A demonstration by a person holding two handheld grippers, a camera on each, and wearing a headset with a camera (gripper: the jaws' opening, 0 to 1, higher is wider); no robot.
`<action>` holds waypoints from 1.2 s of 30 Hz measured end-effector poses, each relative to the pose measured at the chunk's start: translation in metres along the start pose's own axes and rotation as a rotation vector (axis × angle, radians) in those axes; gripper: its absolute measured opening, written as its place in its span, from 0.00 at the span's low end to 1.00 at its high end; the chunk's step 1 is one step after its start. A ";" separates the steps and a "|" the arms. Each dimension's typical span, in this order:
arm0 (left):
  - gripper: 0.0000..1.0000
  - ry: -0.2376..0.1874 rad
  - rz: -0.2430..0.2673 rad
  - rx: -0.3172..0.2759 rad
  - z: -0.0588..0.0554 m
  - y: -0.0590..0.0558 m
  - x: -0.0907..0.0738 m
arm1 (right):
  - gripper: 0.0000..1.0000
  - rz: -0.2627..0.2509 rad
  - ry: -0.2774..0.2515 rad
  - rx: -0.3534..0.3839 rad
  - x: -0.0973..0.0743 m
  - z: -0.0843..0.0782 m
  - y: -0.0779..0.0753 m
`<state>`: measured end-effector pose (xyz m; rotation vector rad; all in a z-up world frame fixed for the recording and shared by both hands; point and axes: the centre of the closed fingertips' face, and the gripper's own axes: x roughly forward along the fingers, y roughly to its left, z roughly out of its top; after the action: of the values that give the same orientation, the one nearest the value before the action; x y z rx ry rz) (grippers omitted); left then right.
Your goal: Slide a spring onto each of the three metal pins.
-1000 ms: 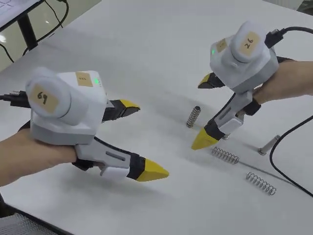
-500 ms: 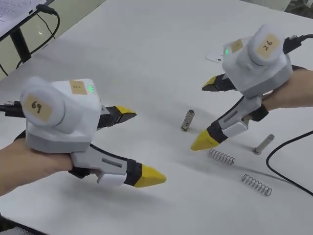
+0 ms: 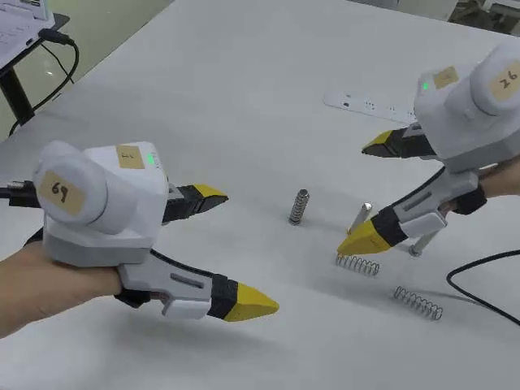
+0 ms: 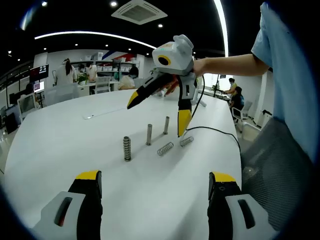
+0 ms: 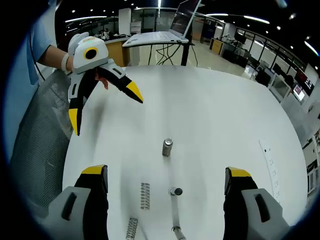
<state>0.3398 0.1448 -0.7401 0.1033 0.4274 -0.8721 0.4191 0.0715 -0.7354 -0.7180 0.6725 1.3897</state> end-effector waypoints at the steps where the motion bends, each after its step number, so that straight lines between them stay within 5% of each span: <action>1: 0.85 0.001 -0.004 0.001 0.000 0.000 0.000 | 0.96 0.000 -0.003 0.012 -0.002 -0.002 0.001; 17: 0.84 0.016 -0.072 0.055 0.010 -0.012 0.016 | 0.95 -0.101 -0.036 0.145 -0.052 -0.048 0.008; 36: 0.82 0.034 -0.142 0.099 0.022 -0.024 0.038 | 0.94 -0.204 -0.096 0.278 -0.085 -0.090 0.023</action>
<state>0.3500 0.0966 -0.7332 0.1804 0.4270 -1.0323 0.3896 -0.0500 -0.7263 -0.4819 0.6806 1.1093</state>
